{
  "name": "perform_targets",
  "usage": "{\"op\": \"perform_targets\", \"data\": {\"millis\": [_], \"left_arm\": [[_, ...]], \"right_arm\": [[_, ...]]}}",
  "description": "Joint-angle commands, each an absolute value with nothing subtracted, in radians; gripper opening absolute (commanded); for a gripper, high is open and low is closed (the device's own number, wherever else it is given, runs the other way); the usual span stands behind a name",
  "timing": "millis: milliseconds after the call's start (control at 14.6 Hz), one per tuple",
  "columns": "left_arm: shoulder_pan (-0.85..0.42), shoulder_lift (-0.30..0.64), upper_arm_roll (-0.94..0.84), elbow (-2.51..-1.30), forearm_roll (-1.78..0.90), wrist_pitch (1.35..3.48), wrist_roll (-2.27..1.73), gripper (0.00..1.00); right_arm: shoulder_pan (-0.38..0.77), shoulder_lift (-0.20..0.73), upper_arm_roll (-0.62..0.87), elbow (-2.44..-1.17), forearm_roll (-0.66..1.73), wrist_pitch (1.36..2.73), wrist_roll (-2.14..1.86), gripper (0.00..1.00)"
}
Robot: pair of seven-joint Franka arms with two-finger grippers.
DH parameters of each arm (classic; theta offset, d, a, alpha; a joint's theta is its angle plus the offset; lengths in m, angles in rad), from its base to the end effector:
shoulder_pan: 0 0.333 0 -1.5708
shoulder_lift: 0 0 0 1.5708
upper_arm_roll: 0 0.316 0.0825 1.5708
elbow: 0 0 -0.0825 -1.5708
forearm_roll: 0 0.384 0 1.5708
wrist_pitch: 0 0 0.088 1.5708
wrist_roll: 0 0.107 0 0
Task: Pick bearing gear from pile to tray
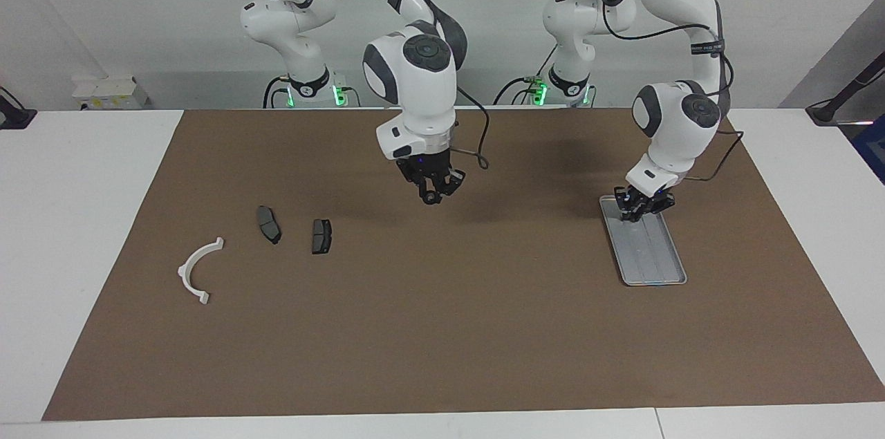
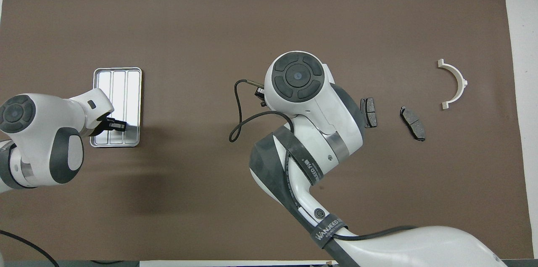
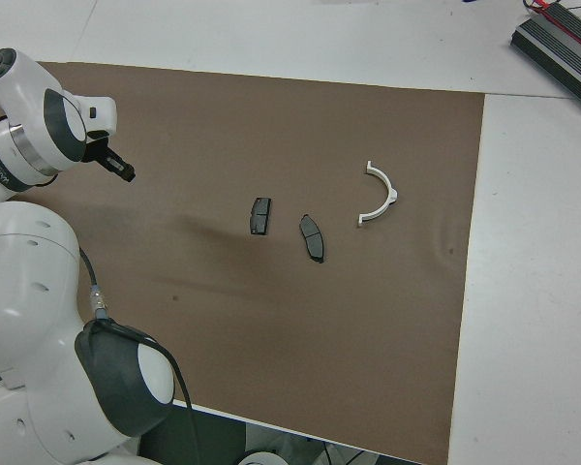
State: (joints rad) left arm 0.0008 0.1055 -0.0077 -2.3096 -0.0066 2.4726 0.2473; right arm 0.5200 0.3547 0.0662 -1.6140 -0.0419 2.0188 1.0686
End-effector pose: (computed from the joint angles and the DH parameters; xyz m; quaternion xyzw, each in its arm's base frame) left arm 0.5261 -0.0036 0.3045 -0.9918 0.1242 -0.0288 0.0009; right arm 0.5591 0.3625 0.4259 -0.9722 0.2327 -0.0229 0.0136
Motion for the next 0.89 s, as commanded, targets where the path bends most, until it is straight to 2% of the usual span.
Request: {"op": "perform_targets", "data": {"millis": [0,205,273,342,410,478,820], "left_arm": [[-0.008,0.083,-0.002,-2.347,-0.020,2.516,0.245,0.00],[-0.002,0.083,-0.002,-2.347,-0.018,2.514,0.252,0.00],[0.000,0.084,0.002,-2.345,-0.018,2.513,0.252,0.21],[0.000,0.084,0.002,-2.342,-0.018,2.511,0.253,0.60],[0.000,0.086,-0.002,-2.335,-0.018,2.504,0.259,0.88],[0.000,0.089,-0.002,-2.321,-0.018,2.499,0.258,1.00],[-0.009,0.109,-0.002,-2.231,-0.018,2.421,0.252,1.00]], "right_arm": [[0.534,0.379,0.064,-1.635,-0.028,2.074,1.084,0.00],[0.558,0.431,0.063,-1.634,-0.049,2.117,1.127,0.00],[0.569,0.457,0.063,-1.632,-0.058,2.143,1.132,0.00],[0.577,0.483,0.063,-1.629,-0.061,2.173,1.147,0.00],[0.578,0.504,0.063,-1.628,-0.063,2.207,1.158,0.00],[0.578,0.520,0.063,-1.628,-0.066,2.223,1.158,0.00],[0.575,0.575,0.061,-1.626,-0.100,2.255,1.172,0.00]]}}
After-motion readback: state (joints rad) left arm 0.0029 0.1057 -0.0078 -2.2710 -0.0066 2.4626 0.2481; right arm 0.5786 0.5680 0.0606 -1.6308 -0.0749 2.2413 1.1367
